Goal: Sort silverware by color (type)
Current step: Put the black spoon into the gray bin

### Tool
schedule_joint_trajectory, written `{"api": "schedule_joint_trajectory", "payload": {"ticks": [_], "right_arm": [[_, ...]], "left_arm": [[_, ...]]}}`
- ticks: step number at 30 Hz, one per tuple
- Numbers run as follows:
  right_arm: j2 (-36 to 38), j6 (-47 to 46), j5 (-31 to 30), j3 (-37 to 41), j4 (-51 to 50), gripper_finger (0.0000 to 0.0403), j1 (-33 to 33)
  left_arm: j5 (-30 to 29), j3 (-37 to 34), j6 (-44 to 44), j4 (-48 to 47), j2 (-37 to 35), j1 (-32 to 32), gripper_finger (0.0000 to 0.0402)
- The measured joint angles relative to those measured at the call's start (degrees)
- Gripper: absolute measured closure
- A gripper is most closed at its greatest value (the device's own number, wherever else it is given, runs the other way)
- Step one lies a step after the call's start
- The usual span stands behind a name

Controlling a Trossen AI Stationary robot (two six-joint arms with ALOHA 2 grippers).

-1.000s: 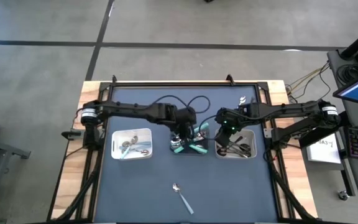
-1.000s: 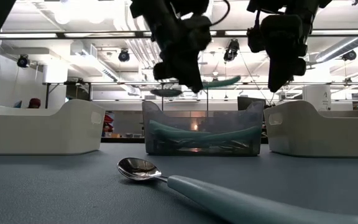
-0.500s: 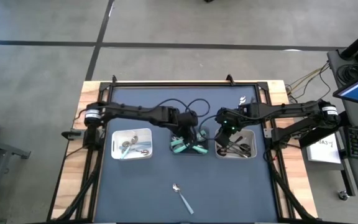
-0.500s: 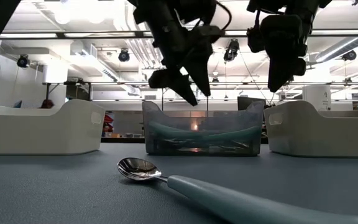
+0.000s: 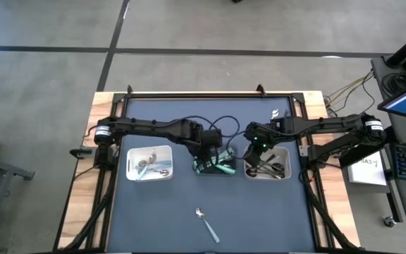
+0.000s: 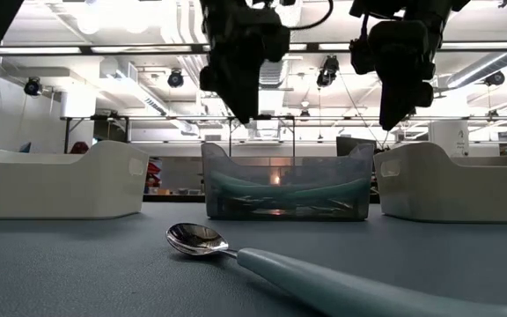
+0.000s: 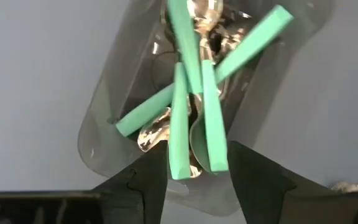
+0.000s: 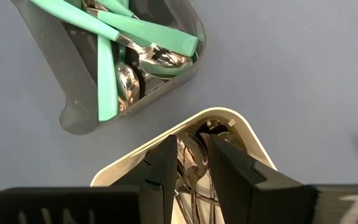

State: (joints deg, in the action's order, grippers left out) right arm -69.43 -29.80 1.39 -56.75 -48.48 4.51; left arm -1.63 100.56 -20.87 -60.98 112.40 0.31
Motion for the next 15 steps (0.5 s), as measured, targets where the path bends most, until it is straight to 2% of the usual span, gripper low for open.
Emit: {"api": "schedule_joint_trajectory", "payload": {"ticks": [4,9,12,15], "right_arm": [[-0.01,0.02,0.04,0.0,0.04,0.0321,0.0],[0.0,1.39,-0.1,0.0,0.54,0.0321,0.0],[0.01,6.55,-1.47,0.02,4.36,0.0321,0.0],[0.0,7.43,-1.53,0.02,8.96,0.0321,0.02]], "left_arm": [[-0.2,0.98,4.34,-0.21,0.0,-1.26,0.027],[-0.68,0.52,4.53,-1.28,0.0,-1.39,0.0285],[-0.93,-0.64,3.82,-4.74,-0.49,-1.37,0.0292],[-3.25,-3.91,3.48,-5.35,-3.35,-1.35,0.0297]]}}
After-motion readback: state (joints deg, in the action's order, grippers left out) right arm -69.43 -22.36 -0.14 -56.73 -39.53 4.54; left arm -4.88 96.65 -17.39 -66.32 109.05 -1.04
